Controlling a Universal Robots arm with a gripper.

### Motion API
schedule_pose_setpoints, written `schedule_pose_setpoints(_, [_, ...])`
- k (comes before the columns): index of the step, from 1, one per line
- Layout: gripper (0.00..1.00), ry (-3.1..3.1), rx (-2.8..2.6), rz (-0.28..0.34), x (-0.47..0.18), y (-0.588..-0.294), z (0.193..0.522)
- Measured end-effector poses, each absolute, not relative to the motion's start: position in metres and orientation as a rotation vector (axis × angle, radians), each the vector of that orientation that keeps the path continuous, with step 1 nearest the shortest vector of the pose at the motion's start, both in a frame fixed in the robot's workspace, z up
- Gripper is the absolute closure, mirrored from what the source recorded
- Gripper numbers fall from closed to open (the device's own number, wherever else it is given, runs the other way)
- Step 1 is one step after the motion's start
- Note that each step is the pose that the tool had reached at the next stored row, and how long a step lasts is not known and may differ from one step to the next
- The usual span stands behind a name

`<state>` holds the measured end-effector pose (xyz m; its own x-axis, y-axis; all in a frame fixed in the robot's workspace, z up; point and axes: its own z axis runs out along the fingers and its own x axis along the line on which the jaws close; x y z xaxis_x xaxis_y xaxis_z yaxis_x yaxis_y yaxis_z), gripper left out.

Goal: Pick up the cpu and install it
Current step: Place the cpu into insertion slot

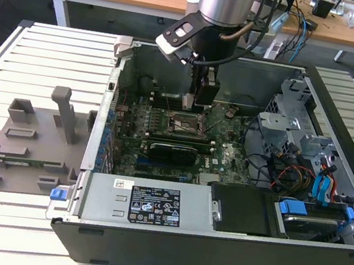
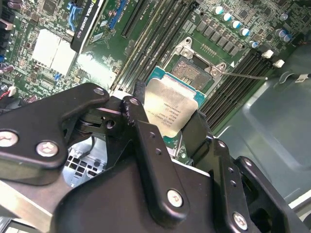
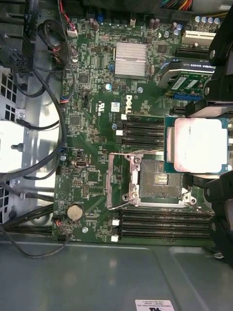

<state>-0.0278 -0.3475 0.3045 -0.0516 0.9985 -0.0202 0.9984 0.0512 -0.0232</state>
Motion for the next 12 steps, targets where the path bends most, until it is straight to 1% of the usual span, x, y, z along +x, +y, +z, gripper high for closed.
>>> schedule_pose_setpoints(12, [0.45,-2.277,-2.162,0.048,-0.0278,-0.3475,0.3015])
